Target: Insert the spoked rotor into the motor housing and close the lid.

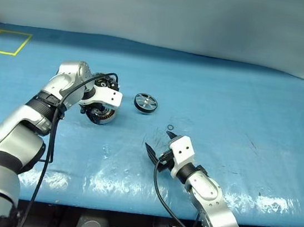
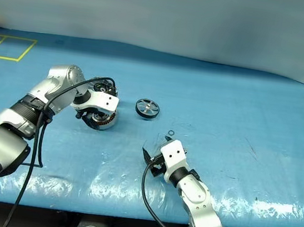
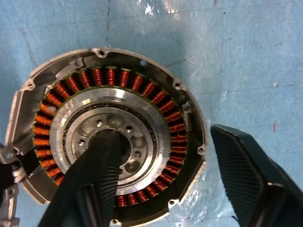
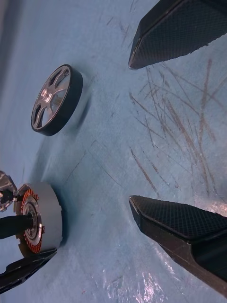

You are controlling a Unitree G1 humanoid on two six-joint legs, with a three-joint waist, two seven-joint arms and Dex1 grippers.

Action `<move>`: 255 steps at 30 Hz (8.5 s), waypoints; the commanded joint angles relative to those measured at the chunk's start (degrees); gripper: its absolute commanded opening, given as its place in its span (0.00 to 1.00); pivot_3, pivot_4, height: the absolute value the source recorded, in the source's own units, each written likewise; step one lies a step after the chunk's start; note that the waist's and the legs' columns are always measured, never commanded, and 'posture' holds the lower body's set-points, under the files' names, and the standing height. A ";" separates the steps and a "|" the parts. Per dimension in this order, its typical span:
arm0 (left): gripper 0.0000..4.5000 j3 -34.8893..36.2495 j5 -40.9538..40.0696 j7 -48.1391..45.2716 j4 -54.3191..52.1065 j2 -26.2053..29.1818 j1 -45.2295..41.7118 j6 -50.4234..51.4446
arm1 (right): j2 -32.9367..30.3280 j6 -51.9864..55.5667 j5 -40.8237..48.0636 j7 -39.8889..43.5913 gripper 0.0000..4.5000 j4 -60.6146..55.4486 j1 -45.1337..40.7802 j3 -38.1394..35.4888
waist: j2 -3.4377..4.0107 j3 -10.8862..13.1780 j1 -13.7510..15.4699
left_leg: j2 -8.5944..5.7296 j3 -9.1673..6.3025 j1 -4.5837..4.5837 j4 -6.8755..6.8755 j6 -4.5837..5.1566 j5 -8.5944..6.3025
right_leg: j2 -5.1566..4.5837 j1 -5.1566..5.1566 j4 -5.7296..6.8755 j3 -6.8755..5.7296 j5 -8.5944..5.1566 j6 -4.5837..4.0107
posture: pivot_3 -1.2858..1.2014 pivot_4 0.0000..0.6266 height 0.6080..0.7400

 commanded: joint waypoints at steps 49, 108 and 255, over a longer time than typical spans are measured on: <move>0.99 -2.39 -10.31 -2.92 -42.12 9.64 10.47 26.60 | 4.26 -5.66 -0.31 -1.01 1.00 5.09 -1.11 -0.01 | 0.02 0.03 -0.13 | 0.03 0.00 -0.01 -0.01 0.00 0.00 | 0.01 -0.05 0.01 -0.01 -0.04 -0.08 | 0.52 0.24 1.00; 1.00 27.11 -31.84 67.36 -53.64 -33.18 82.40 -22.23 | 11.73 11.28 -1.85 -11.52 0.91 25.74 -18.86 -8.96 | -0.10 -0.09 -0.48 | -0.04 0.41 0.14 -0.09 0.21 0.17 | -0.20 -0.04 -0.18 0.25 0.00 -0.40 | 0.52 0.24 1.00; 0.50 -2.85 5.63 6.10 33.58 -14.27 -16.23 -3.83 | 3.13 -4.73 3.65 1.40 0.66 -2.86 -0.27 0.64 | -0.15 0.25 -0.25 | -0.02 0.00 -0.29 -0.11 0.05 -0.02 | 0.02 -0.23 -0.10 0.04 -0.04 -0.03 | 0.52 0.24 1.00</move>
